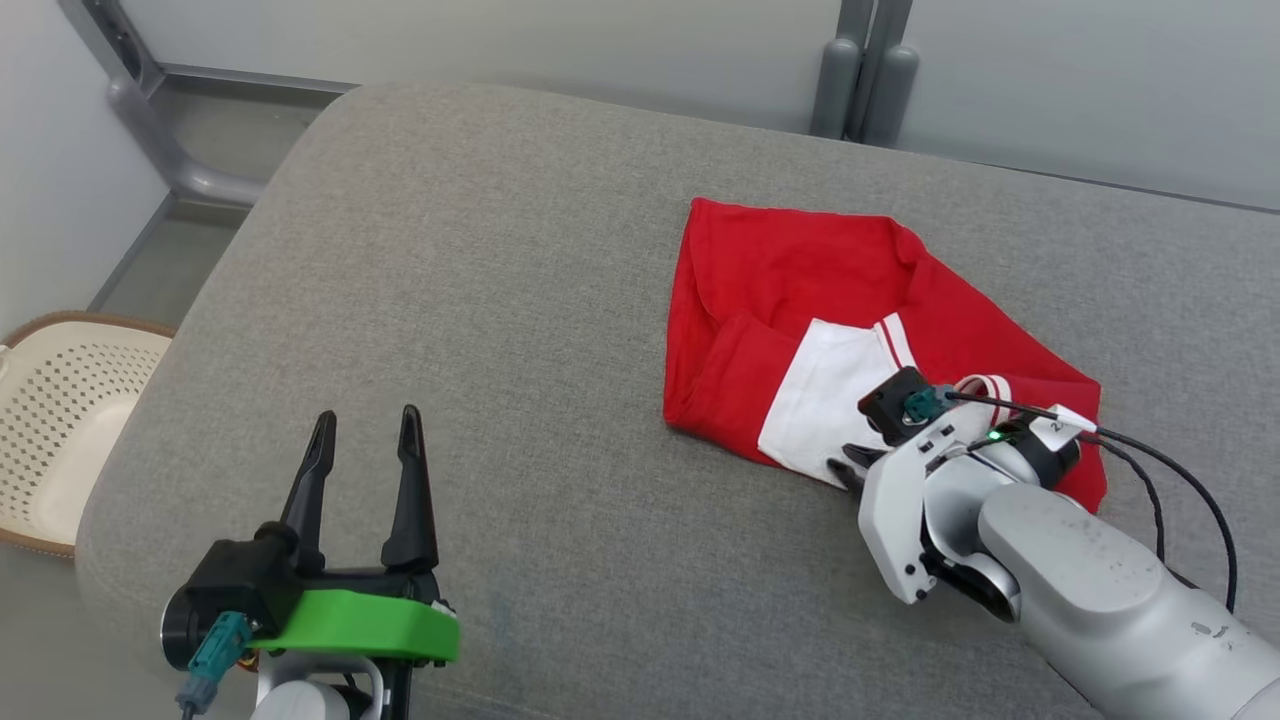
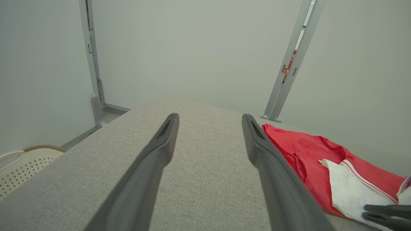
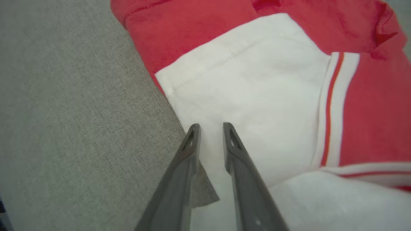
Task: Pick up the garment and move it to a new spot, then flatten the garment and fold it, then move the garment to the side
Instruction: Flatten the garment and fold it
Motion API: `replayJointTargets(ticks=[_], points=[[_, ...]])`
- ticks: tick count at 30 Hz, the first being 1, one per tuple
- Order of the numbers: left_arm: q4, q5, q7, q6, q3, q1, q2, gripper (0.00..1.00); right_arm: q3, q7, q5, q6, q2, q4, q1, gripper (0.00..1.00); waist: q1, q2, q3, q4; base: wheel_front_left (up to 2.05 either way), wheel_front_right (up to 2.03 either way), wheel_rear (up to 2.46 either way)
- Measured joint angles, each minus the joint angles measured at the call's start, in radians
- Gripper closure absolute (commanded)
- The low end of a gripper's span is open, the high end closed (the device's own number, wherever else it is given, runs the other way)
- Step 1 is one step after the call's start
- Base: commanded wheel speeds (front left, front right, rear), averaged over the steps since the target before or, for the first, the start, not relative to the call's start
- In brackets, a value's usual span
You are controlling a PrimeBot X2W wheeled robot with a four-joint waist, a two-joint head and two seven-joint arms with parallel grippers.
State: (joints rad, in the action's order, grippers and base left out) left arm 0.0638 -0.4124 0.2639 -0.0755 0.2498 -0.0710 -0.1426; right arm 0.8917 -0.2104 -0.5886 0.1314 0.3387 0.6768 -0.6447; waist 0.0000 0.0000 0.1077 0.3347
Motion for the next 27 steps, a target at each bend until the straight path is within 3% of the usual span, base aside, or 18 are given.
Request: replayJointTargets(ticks=[15, 23, 27], points=[[0.016, 0.026, 0.000, 0.023, -0.021, -0.001, 0.008, 0.00, -0.037, 0.157, -0.016, 0.000, -0.004, 0.076, -0.039, 1.00, 0.0000, 0.0000, -0.007, -0.062, 0.00, 0.00, 0.00], [0.023, 0.026, 0.000, 0.024, -0.027, 0.000, 0.007, 0.00, -0.102, 0.231, -0.038, 0.000, 0.033, 0.037, -0.033, 1.00, 0.0000, 0.0000, -0.027, -0.080, 0.00, 0.00, 0.00], [0.026, 0.026, 0.000, 0.024, -0.026, 0.002, 0.007, 0.00, -0.114, 0.207, -0.044, 0.000, 0.060, 0.024, 0.000, 1.00, 0.0000, 0.0000, -0.038, -0.093, 0.00, 0.00, 0.00]])
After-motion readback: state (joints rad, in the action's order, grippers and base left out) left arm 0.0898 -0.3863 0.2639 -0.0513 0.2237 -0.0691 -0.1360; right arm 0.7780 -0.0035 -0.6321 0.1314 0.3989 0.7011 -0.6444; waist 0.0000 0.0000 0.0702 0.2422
